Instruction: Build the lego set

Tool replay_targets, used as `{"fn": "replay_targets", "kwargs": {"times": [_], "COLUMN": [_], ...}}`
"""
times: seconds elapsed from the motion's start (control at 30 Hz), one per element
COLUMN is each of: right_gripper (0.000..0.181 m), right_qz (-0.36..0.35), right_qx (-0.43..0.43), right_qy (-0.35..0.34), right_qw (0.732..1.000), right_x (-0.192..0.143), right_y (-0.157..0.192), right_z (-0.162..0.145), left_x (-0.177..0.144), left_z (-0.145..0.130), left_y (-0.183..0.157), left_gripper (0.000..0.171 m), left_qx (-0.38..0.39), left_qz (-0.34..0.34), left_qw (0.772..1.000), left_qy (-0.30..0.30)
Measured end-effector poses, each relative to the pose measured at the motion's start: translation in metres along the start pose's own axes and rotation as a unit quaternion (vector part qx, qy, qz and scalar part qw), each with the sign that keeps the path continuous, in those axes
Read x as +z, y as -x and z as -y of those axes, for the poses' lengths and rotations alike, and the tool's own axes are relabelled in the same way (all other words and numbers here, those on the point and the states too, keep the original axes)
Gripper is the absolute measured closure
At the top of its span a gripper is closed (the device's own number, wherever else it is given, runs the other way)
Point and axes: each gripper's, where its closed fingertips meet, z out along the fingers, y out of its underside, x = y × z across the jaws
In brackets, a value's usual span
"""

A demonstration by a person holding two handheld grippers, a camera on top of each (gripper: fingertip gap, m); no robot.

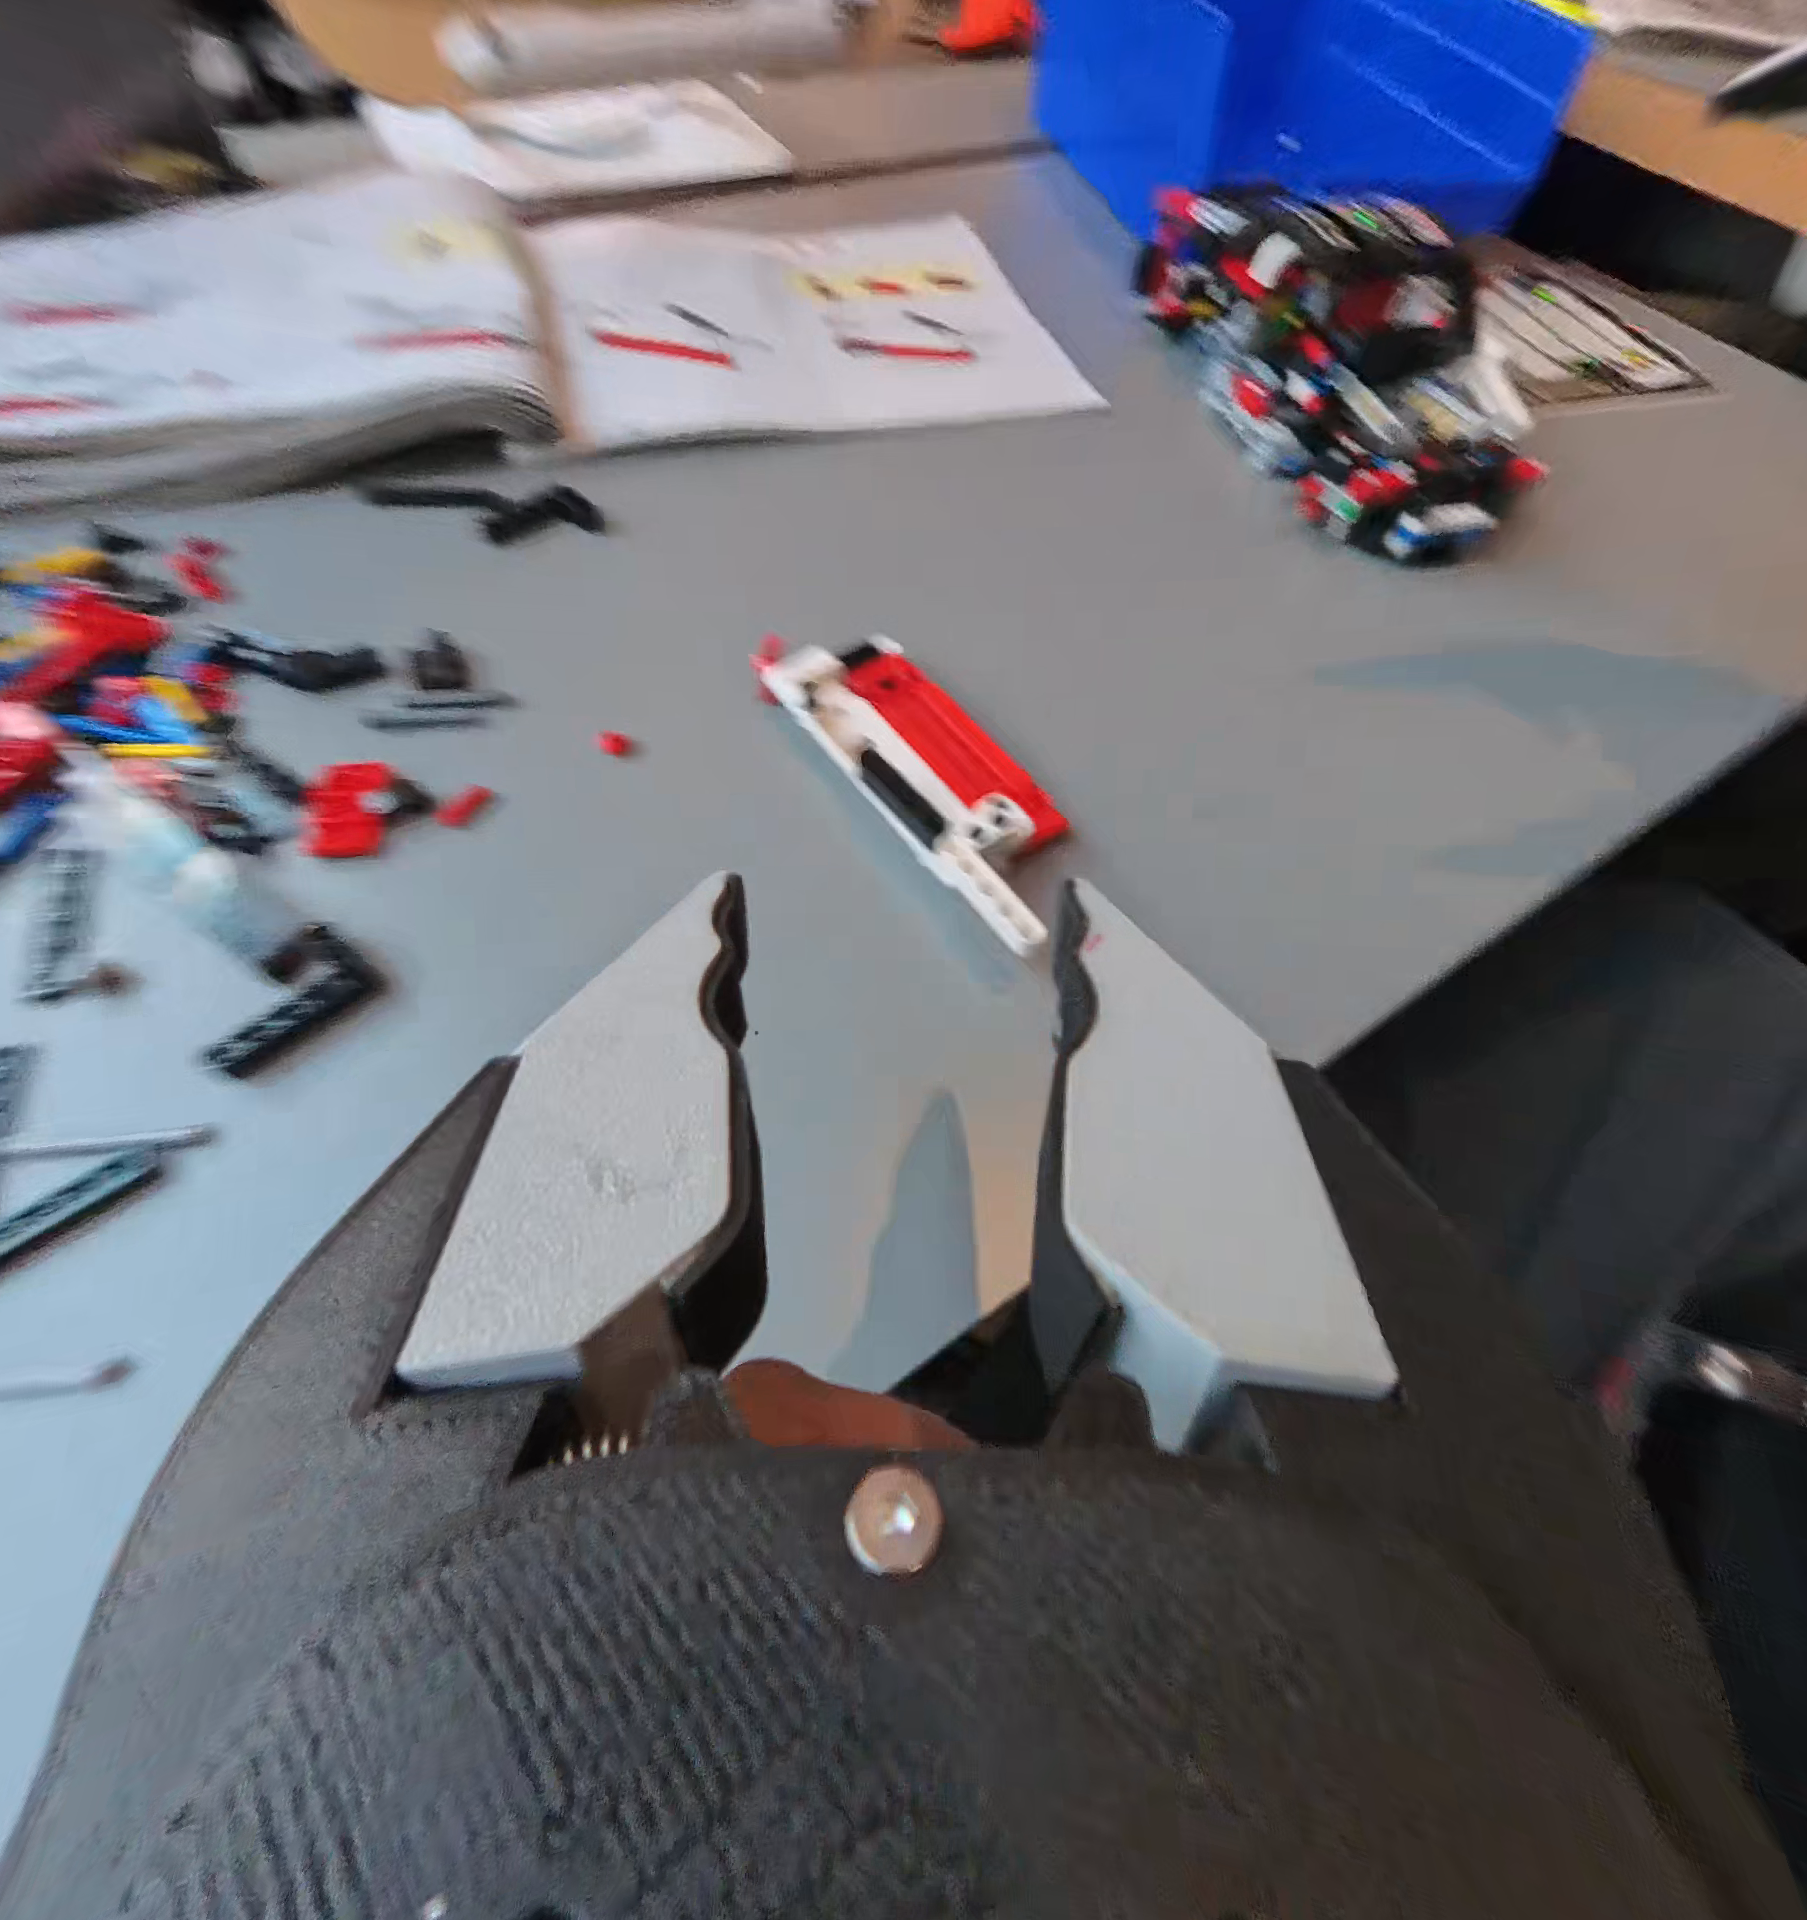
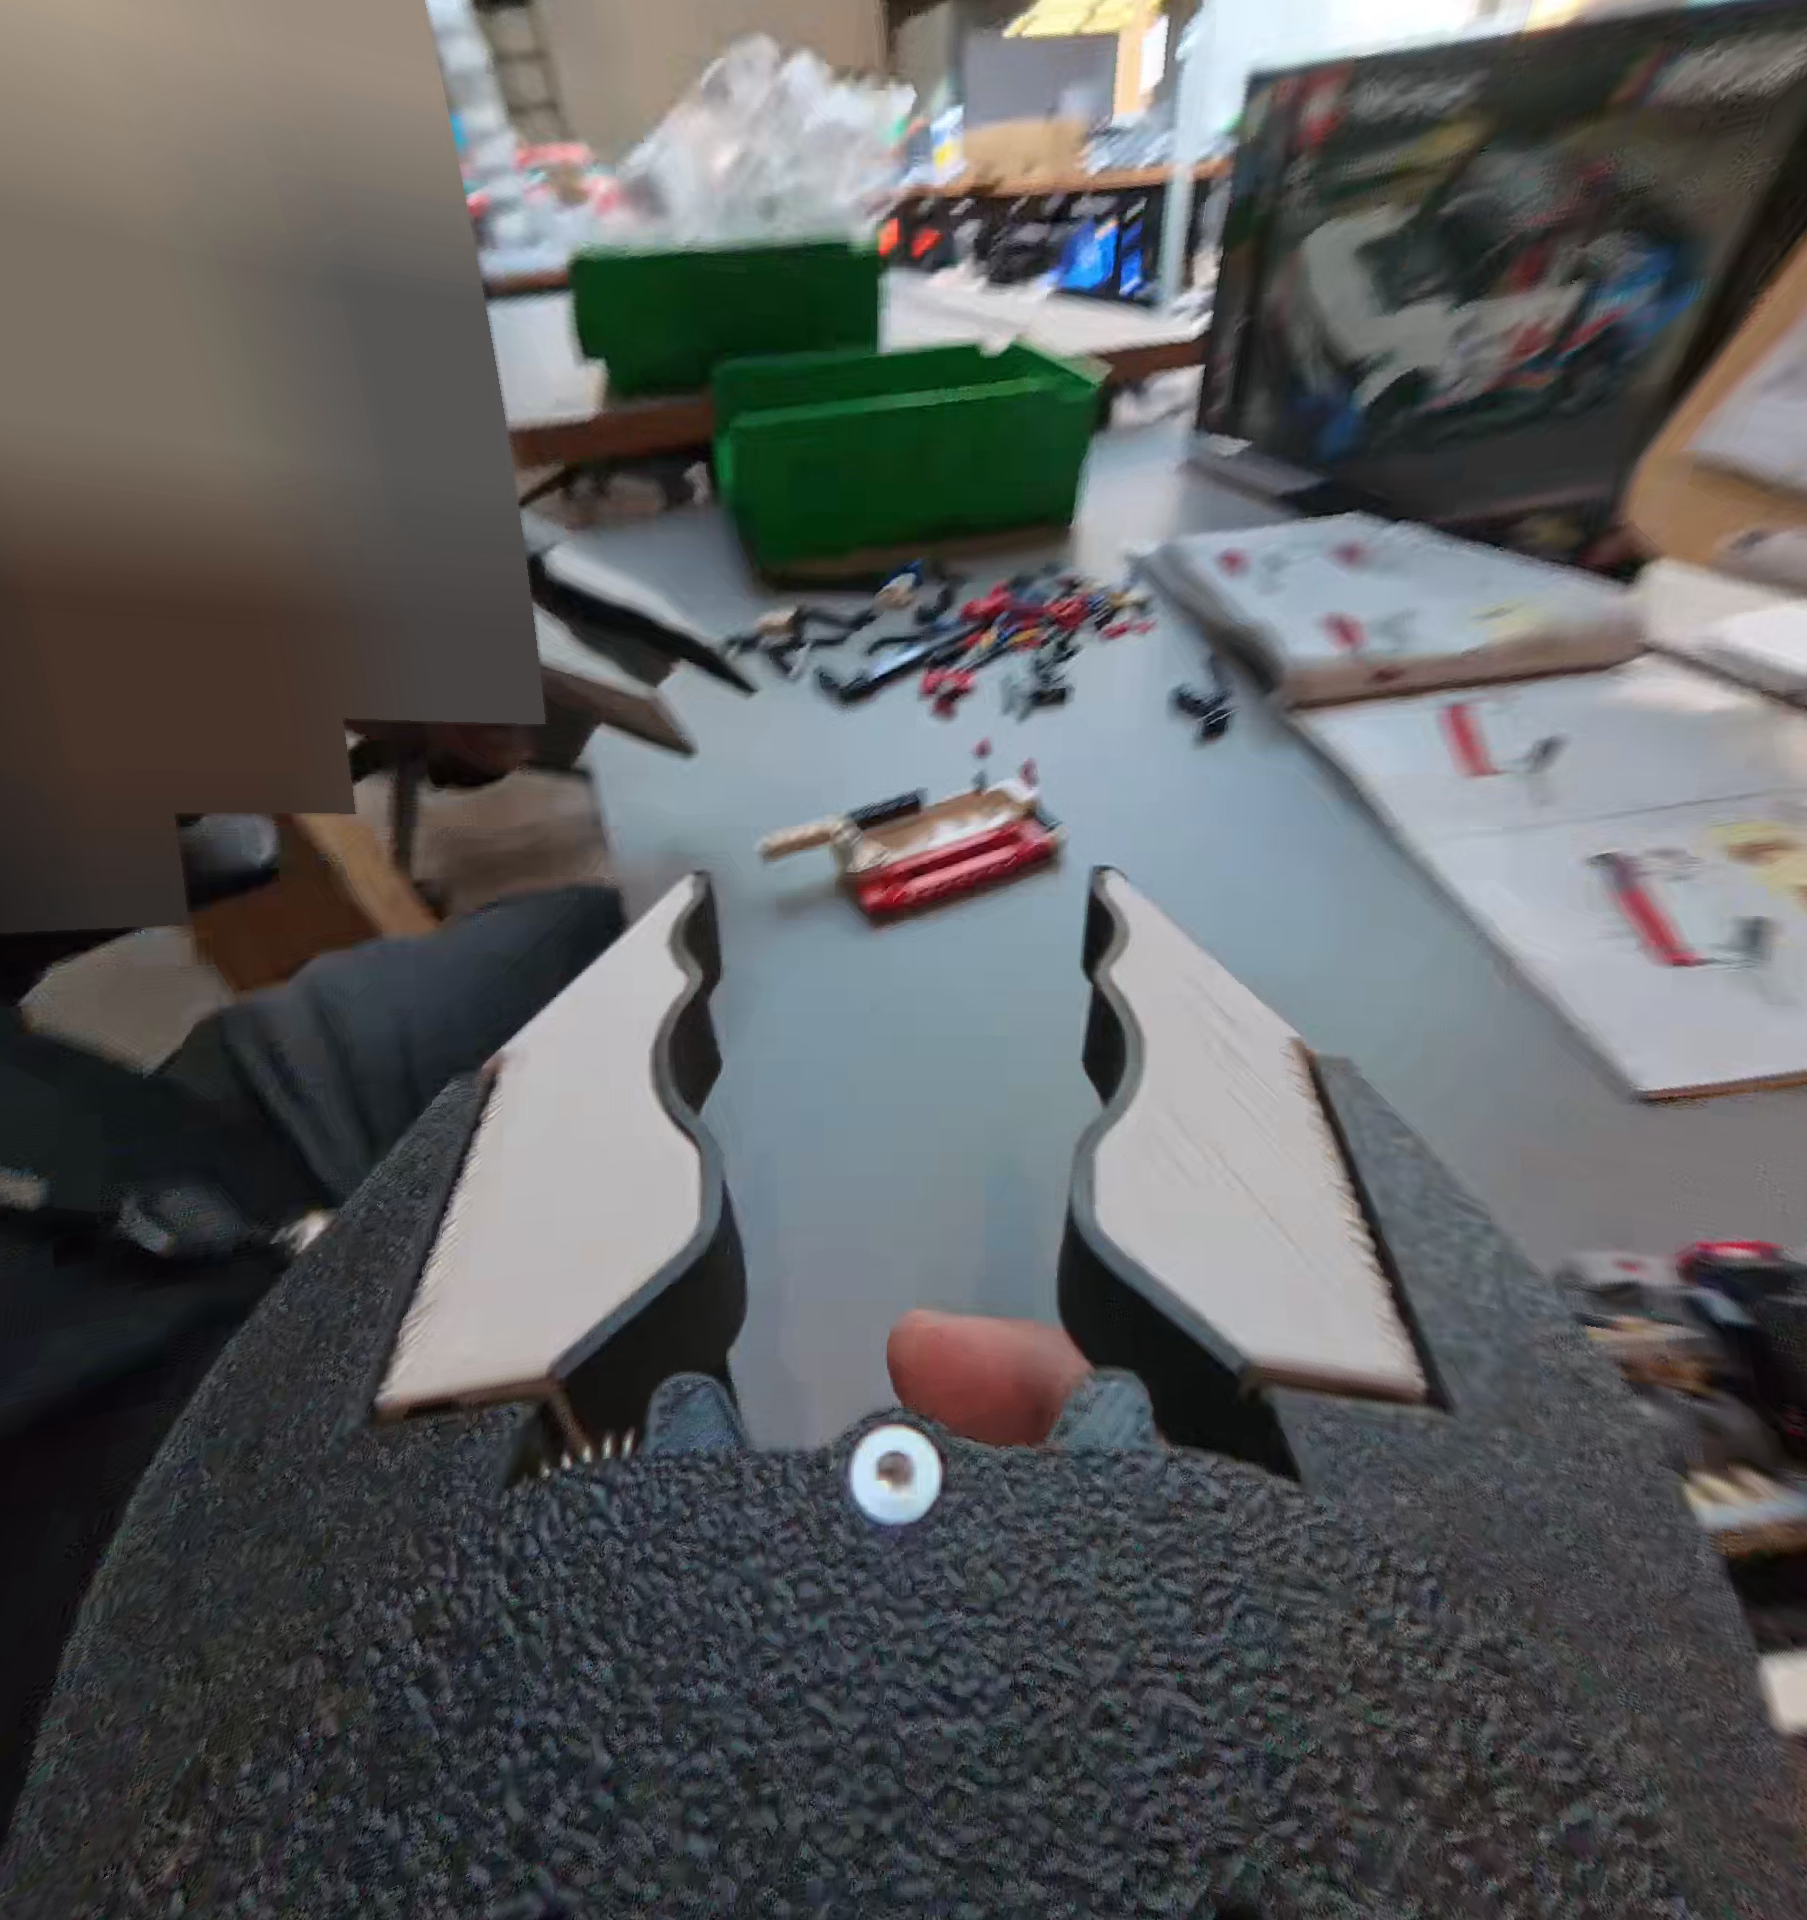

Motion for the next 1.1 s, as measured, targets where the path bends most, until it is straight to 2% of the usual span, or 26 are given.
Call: {"fn": "replay_targets", "kwargs": {"times": [0.07, 0.13, 0.2, 0.3, 0.37, 0.47, 0.57, 0.63, 0.7, 0.77, 0.93, 1.0, 1.1], "right_gripper": [0.149, 0.181, 0.181, 0.18, 0.169, 0.169, 0.168, 0.167, 0.154, 0.132, 0.126, 0.128, 0.131], "right_qz": [0.065, 0.056, 0.056, 0.073, 0.079, 0.072, 0.041, -0.001, -0.073, -0.149, -0.264, -0.27, -0.23], "right_qx": [-0.036, -0.104, -0.126, -0.095, -0.08, -0.053, -0.048, -0.046, -0.046, -0.033, 0.039, 0.056, 0.06], "right_qy": [0.06, 0.07, 0.042, 0.017, 0.005, -0.028, -0.04, -0.045, -0.031, -0.006, 0.015, 0.032, 0.052], "right_qw": [0.995, 0.991, 0.989, 0.993, 0.994, 0.996, 0.997, 0.998, 0.996, 0.988, 0.964, 0.961, 0.97], "right_x": [0.018, 0.032, 0.041, 0.049, 0.051, 0.046, 0.031, 0.014, -0.008, -0.033, -0.093, -0.105, -0.109], "right_y": [0.026, 0.033, 0.035, 0.025, 0.019, 0.008, -0.004, -0.02, -0.05, -0.085, -0.157, -0.175, -0.186], "right_z": [-0.048, -0.071, -0.063, -0.053, -0.048, -0.038, -0.035, -0.031, -0.032, -0.037, -0.048, -0.06, -0.072], "left_x": [0.013, 0.02, 0.024, 0.027, 0.029, 0.037, 0.051, 0.054, 0.053, 0.059, 0.067, 0.066, 0.064], "left_z": [-0.017, -0.02, -0.02, -0.012, 0.0, 0.01, 0.013, 0.021, 0.028, 0.028, 0.019, 0.014, 0.007], "left_y": [-0.016, -0.012, -0.019, -0.038, -0.051, -0.069, -0.085, -0.104, -0.126, -0.137, -0.153, -0.155, -0.148], "left_gripper": [0.12, 0.121, 0.125, 0.125, 0.124, 0.124, 0.122, 0.122, 0.122, 0.123, 0.121, 0.122, 0.122], "left_qx": [0.035, 0.096, 0.111, 0.088, 0.086, 0.126, 0.176, 0.178, 0.176, 0.184, 0.185, 0.183, 0.194], "left_qz": [-0.044, -0.031, -0.067, -0.162, -0.212, -0.264, -0.287, -0.32, -0.357, -0.358, -0.359, -0.351, -0.316], "left_qw": [0.998, 0.994, 0.991, 0.983, 0.973, 0.956, 0.941, 0.93, 0.917, 0.915, 0.914, 0.917, 0.927], "left_qy": [0.027, 0.036, 0.034, 0.025, 0.01, 0.009, 0.037, 0.029, 0.016, 0.011, 0.035, 0.041, 0.049]}}
